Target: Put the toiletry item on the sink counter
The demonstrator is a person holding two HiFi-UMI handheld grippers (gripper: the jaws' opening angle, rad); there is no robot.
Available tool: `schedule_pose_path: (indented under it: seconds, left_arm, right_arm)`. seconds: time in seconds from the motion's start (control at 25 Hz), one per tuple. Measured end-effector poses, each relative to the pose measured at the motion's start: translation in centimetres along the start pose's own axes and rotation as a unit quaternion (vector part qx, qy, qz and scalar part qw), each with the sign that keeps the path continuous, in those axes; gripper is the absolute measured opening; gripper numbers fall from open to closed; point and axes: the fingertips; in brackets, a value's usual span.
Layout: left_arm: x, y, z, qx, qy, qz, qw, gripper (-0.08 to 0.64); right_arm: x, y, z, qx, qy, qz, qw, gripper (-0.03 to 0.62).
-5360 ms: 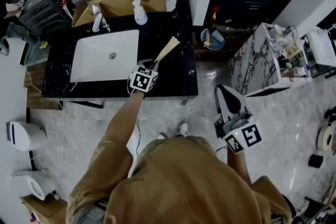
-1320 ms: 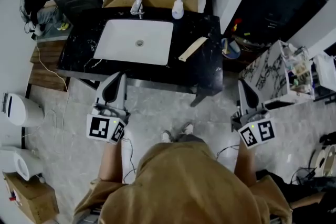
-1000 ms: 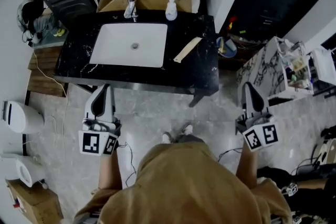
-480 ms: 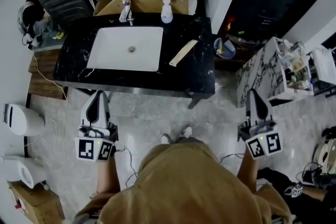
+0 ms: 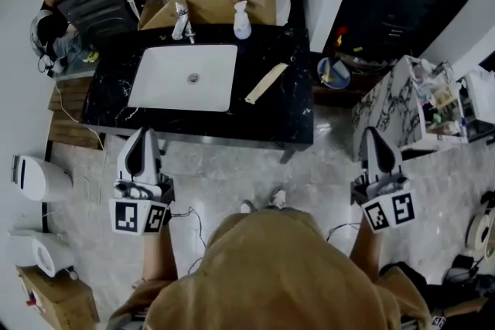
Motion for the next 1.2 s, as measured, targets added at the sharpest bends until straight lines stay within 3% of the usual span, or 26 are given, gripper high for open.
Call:
schedule_pose_path:
  seconds: [0.68, 1.2]
  left_arm:
    - [0.1, -0.9, 1.9, -0.014, 0.004, 0.009, 0.9999, 0.003]
    - [0.5, -0.9, 2.4, -0.012, 0.005, 0.003, 0.9999, 0.003]
  right_arm:
    - [0.5, -0.7, 2.5, -0.048, 0.002, -0.004, 0.999, 0.000]
    - [0.7, -0.1, 3.9, -0.061, -0.005, 0.001, 0.998, 0.000]
Point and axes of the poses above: the fingertips, and each gripper's own axes: z forward along the fingers, y to its left, x out of its underside
